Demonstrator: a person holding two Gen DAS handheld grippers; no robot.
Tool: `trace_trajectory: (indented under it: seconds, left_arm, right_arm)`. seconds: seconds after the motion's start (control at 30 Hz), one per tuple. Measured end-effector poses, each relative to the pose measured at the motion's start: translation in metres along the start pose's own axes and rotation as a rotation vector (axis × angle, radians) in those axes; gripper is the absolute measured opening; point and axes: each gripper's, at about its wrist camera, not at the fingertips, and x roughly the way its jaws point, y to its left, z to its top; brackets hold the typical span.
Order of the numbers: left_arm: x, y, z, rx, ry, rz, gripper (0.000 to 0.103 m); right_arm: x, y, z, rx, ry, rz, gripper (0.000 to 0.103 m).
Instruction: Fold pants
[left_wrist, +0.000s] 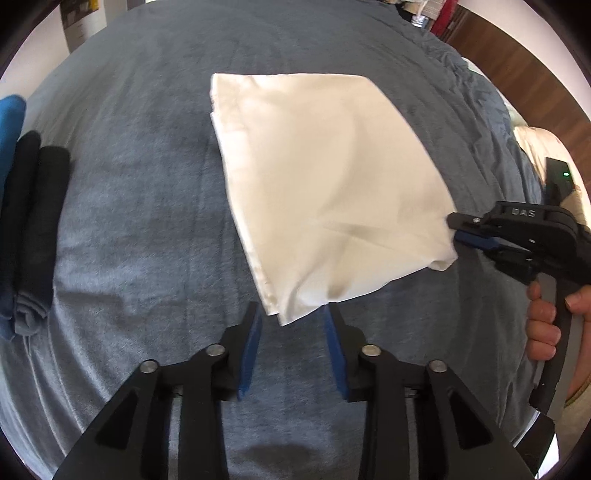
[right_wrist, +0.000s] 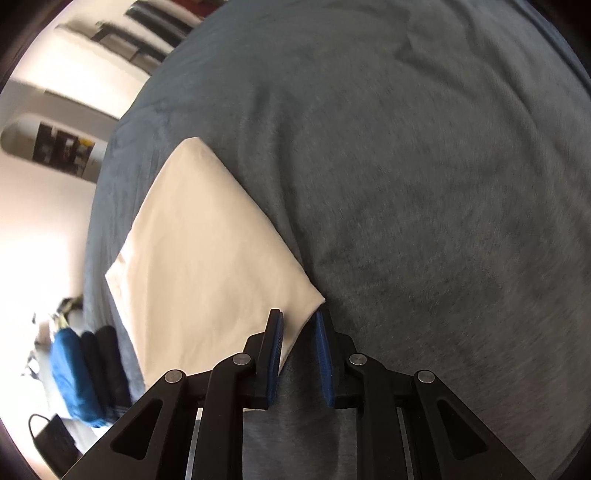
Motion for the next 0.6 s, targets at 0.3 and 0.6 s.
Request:
trace_trajectory:
  seconds: [0.3,0.6]
  left_arm:
    - [0.003,-0.009,0.002,0.061,0.009,-0.022,0.019]
    - [0.006,-0.010,0.004,0.036,0.013,-0.064,0.017]
  right_arm:
    - [-0.005,0.009,0.005,-0.062,-0.056,-0.013,0.006]
    - [-0.021,0.028,0.018,-0.210,-0.122,-0.081,0.005]
